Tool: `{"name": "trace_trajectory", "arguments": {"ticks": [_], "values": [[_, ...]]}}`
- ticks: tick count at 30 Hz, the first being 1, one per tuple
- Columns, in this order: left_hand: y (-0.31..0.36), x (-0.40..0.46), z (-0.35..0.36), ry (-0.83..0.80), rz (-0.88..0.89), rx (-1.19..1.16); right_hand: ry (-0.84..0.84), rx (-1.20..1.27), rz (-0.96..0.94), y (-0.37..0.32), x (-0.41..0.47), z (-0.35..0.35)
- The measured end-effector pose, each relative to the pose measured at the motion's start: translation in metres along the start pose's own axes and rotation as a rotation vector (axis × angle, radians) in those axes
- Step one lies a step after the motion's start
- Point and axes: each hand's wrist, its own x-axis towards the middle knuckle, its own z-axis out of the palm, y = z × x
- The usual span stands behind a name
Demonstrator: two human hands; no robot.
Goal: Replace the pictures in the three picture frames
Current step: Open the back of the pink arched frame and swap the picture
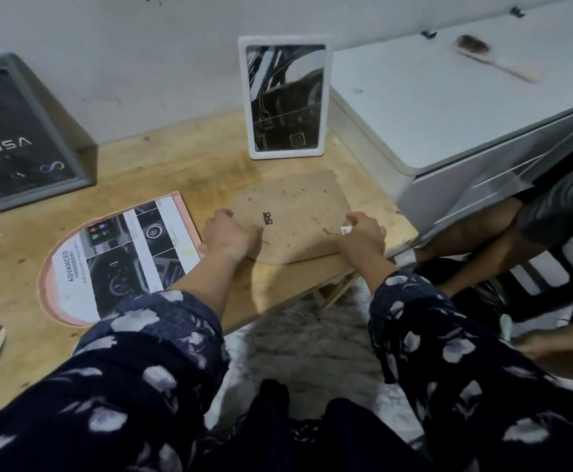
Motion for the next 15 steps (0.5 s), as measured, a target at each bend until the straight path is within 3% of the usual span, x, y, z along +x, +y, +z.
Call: {"name": "trace_trajectory", "arguments": {"ticks": [3, 11, 15], "values": [[0.005, 0.004, -0.006, -0.034, -0.088, -0.247, 0.006, 0.005, 0.024, 0.0, 0.003, -0.001], [0.012, -0.004, -0.017, 0.039, -0.035, -0.257, 0.01, 0.016, 0.11, -0.014, 0.001, 0.004], [-0.006, -0.006, -0.04, 0.118, -0.009, -0.323, -0.061, 0.145, 0.026, -0.031, -0.008, 0.013]]}}
